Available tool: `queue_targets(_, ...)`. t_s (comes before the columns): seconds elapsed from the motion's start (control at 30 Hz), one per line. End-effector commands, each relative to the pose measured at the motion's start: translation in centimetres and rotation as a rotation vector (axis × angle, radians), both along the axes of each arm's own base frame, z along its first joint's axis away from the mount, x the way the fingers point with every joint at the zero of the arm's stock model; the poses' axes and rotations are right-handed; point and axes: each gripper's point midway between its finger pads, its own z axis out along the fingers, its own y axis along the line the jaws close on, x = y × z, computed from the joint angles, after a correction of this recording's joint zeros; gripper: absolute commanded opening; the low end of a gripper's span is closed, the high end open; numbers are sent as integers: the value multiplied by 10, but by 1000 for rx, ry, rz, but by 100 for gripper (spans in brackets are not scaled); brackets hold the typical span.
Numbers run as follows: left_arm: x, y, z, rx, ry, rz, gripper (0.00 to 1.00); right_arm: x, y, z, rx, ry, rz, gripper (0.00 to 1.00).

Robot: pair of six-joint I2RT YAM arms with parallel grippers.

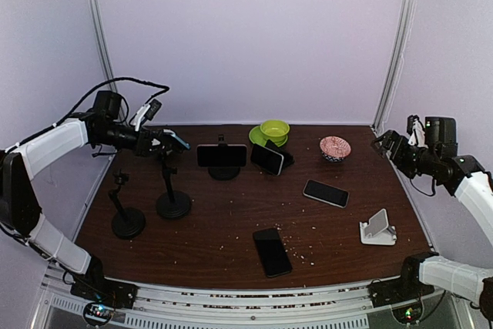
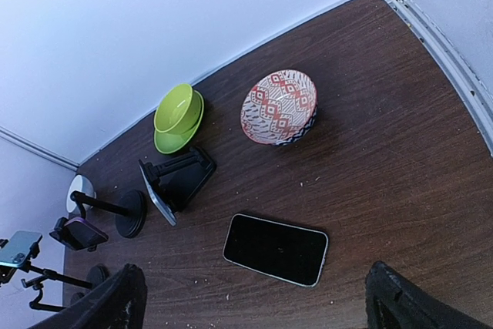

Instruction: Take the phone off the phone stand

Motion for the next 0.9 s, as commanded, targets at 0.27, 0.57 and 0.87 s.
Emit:
queue_targets(0.27, -35, -32, 68, -37, -114, -52, 11, -3, 17, 29, -41, -112, 129, 100)
queue_targets(0.57, -60, -52, 90, -23, -155, -61, 6, -12, 52, 44, -29, -175, 259, 100)
queue_targets(0.87, -80, -80, 109, -22, -191, -99, 0, -32, 95, 66, -124, -257, 422, 100)
